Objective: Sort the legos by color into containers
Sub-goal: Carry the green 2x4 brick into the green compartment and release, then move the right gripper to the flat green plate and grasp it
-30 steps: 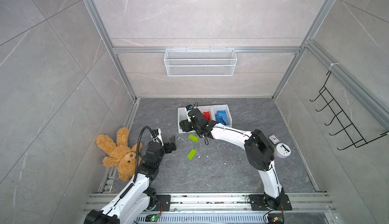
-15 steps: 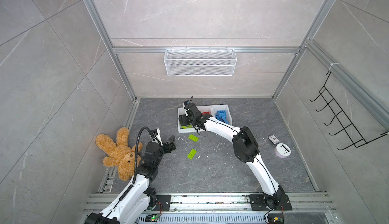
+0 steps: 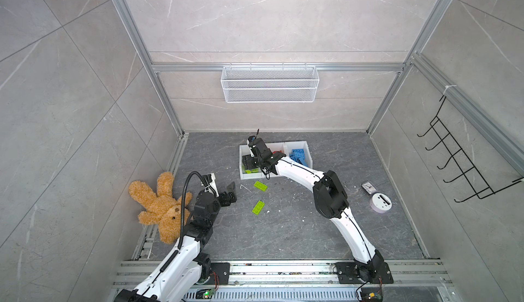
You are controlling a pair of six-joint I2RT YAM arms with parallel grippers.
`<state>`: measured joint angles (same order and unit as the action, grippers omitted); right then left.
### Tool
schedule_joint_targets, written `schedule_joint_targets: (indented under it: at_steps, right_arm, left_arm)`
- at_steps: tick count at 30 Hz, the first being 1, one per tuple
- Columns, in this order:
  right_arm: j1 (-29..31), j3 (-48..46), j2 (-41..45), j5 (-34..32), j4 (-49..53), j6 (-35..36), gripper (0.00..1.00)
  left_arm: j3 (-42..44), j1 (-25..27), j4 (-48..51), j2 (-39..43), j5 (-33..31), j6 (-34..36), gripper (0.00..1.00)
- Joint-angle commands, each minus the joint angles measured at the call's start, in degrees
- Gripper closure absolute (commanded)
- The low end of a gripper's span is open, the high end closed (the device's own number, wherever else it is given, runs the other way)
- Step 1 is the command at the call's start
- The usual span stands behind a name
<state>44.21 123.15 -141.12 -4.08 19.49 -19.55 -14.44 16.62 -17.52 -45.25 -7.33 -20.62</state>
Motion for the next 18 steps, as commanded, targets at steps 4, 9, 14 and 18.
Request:
schedule_joint_targets:
  at_steps: [4,9,14,18]
  right_arm:
    - [-0.05,2.60,-0.88,-0.13,2.78,0.83,0.21]
    - [0.42,-1.87,4.33,0.29,0.25,1.72,0.18]
    - [1.75,-12.17,13.53,0.49,-4.65,3.61,0.19]
    - [3.42,-25.39,22.81,1.57,-8.54,5.26,0.19]
  left_arm:
    - [-0.40,-0.27,-1.13,-0.26,0.04,-0.18,0.00]
    - [-0.61,-0.26,-1.03,-0.45,0.50,-0.30,0.01]
    - [-0.49,-0.27,-0.77,0.42,0.55,-0.30,0.01]
    - [-0.49,-0.30,-0.34,1.20,0.40,-0.30,0.01]
